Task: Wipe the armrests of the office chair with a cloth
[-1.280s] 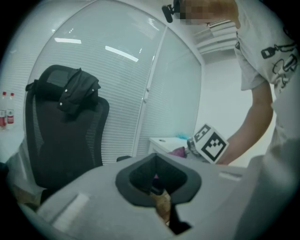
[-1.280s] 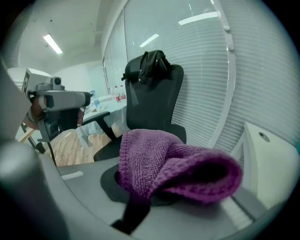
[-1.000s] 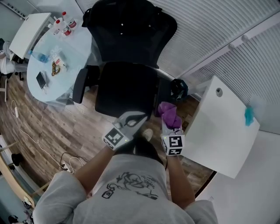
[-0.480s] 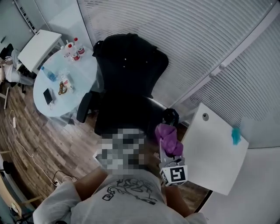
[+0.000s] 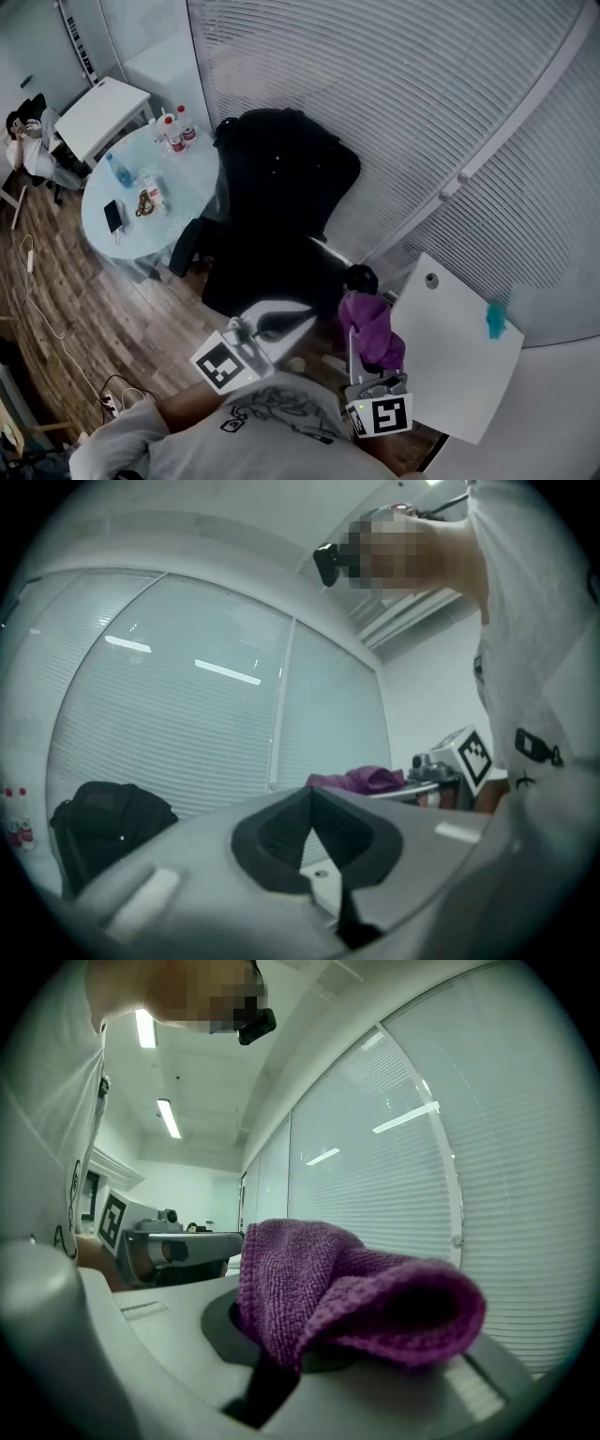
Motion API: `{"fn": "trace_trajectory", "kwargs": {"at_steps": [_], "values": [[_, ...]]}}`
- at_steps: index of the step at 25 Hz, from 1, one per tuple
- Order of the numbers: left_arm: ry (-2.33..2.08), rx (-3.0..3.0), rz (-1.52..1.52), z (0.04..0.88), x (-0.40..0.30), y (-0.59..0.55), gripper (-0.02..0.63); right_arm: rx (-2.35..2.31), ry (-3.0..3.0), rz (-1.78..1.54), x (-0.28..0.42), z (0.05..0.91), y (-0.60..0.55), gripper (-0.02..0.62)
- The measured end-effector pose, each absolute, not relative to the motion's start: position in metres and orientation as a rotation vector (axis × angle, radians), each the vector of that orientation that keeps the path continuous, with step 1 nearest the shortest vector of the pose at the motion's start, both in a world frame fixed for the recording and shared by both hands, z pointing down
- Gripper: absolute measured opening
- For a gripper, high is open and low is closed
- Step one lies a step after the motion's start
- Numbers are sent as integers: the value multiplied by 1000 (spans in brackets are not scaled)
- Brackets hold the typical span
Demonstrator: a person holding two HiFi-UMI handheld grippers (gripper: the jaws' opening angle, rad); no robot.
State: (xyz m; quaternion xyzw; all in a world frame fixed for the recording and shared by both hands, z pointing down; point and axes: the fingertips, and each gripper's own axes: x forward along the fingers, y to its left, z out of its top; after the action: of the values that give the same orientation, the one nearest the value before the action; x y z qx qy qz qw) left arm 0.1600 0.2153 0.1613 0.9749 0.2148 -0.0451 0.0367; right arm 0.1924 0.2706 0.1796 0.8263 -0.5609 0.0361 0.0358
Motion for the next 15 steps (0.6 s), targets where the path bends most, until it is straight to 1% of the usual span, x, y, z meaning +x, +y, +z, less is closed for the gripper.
{"fn": "trace_trajectory", "kwargs": {"at_steps": [6,15], "values": [[505,3021,-156,163,133,207,1,2426,-1886,121,170,186,253,29],[82,3087,-151,172,56,157,2,2105,-2225,126,104,196,186,29]]}}
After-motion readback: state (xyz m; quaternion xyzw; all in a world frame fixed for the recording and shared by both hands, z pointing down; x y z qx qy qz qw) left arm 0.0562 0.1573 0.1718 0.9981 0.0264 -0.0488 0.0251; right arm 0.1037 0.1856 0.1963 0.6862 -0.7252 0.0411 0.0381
